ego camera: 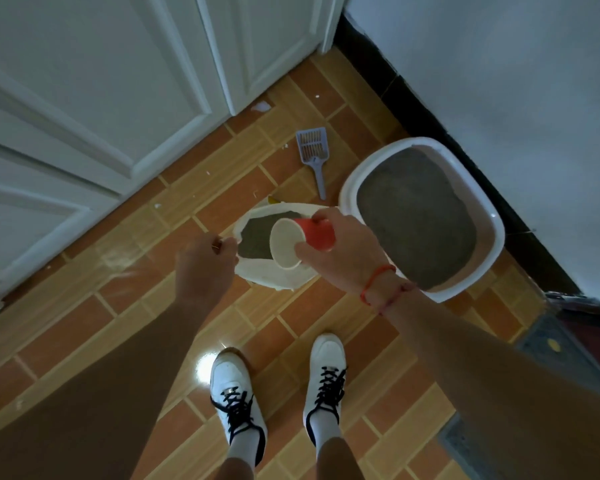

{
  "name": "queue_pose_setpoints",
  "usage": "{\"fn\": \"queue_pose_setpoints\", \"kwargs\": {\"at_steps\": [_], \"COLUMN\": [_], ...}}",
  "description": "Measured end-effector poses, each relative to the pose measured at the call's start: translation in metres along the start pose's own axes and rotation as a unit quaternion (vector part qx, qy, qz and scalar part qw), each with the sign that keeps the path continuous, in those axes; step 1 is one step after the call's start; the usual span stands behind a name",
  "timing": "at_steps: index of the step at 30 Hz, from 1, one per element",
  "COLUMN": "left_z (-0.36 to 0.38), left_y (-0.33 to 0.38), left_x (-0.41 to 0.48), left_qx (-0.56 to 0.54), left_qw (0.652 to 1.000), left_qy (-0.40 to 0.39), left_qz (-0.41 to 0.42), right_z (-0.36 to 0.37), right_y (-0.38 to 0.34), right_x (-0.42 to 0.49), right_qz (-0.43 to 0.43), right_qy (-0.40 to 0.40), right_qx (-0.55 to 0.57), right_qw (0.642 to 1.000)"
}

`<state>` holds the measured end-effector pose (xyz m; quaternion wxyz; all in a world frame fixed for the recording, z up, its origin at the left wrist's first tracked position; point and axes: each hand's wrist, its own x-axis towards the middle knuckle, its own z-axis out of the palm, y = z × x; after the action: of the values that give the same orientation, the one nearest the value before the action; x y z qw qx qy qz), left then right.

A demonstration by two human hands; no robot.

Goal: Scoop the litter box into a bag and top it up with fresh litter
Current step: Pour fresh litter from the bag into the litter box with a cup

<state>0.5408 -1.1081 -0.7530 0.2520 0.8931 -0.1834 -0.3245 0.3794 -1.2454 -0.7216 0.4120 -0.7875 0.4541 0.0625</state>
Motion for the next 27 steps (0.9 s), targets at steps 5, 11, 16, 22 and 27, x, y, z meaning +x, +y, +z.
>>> {"fn": "queue_pose_setpoints", "kwargs": {"at_steps": [5,11,16,22,27], "left_z": [-0.001,0.011,0.017,0.023,0.024], "left_y": [-0.007,-0.019,-0.035,-0.05,-0.061], "left_x": [0.011,0.027,0.043,0.053,0.057], "left_qx": [0.014,0.014,-0.027,-0.042,-0.061], "left_qw": [0.999,0.99,0.989,0.987,0.985], "left_qy": [0.002,0.034,0.055,0.051,0.044], "left_qz": [0.038,0.136,0.132,0.144,0.154], "right_z": [0.033,0.097,0.127,0.168,0.196], "right_y": [-0.004,0.005,0.017,0.047,0.068], "right_x": [0.034,0.097,0.123,0.147,0.167], "right_qz": [0.07,0.12,0.162,0.219,0.208], "right_qy": [-0.07,-0.105,-0.108,-0.091,-0.04], "right_qx": [-0.112,-0.248,-0.294,-0.232,-0.232], "right_qw": [0.989,0.956,0.936,0.943,0.949]}}
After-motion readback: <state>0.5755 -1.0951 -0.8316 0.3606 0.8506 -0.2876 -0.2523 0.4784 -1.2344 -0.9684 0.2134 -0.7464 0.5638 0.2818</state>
